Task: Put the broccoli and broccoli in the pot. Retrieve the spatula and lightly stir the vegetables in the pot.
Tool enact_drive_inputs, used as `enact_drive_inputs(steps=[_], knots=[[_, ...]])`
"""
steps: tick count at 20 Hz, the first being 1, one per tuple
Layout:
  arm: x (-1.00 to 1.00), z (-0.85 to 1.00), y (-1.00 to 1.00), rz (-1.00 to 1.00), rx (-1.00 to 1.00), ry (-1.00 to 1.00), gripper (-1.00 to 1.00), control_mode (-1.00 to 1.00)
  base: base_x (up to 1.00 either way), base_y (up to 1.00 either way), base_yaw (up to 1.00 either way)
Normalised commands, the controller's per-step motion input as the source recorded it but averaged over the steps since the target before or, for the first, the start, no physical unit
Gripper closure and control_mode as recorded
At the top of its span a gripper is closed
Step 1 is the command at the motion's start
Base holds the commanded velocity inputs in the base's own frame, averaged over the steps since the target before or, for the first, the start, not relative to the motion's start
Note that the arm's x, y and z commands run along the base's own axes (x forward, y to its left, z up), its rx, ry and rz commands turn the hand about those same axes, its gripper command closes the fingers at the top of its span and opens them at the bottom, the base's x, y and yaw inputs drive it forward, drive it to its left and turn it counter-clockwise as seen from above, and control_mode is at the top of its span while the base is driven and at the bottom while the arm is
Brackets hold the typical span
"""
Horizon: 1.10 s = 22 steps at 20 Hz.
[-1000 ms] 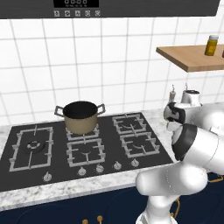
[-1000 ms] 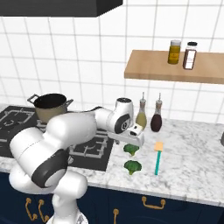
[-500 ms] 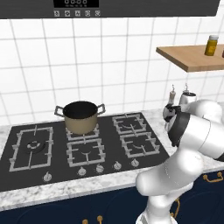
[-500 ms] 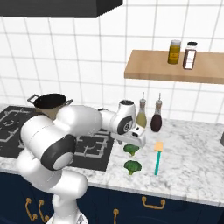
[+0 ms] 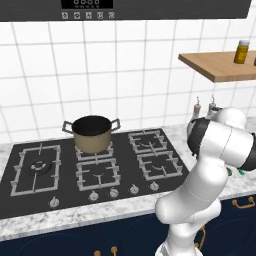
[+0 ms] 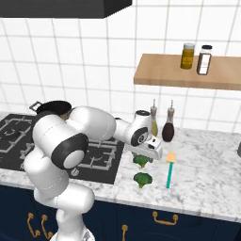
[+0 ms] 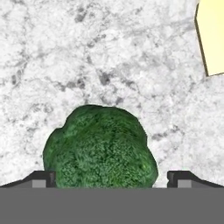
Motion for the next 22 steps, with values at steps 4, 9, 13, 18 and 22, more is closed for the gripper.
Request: enact_drive_inputs(steps=[4,9,13,18,22], knots=[[0.0,-0.11,0.01,0.0,0.0,0.0,-1.0,-1.0,0.0,0.0,0.0],[0.0,-0.06,0.1,0.0,0.01,0.0,-1.0,-1.0,0.0,0.0,0.0],[0.0,-0.17,0.29,0.0,0.02,0.0,-1.0,-1.0,0.0,0.0,0.0],[0.0,-0.22,0.22,0.0,0.03,0.0,-1.0,-1.0,0.0,0.0,0.0],[-0.1,-0.34,0.0,0.0,0.02,-0.03,-1.0,-1.0,0.0,0.0,0.0]])
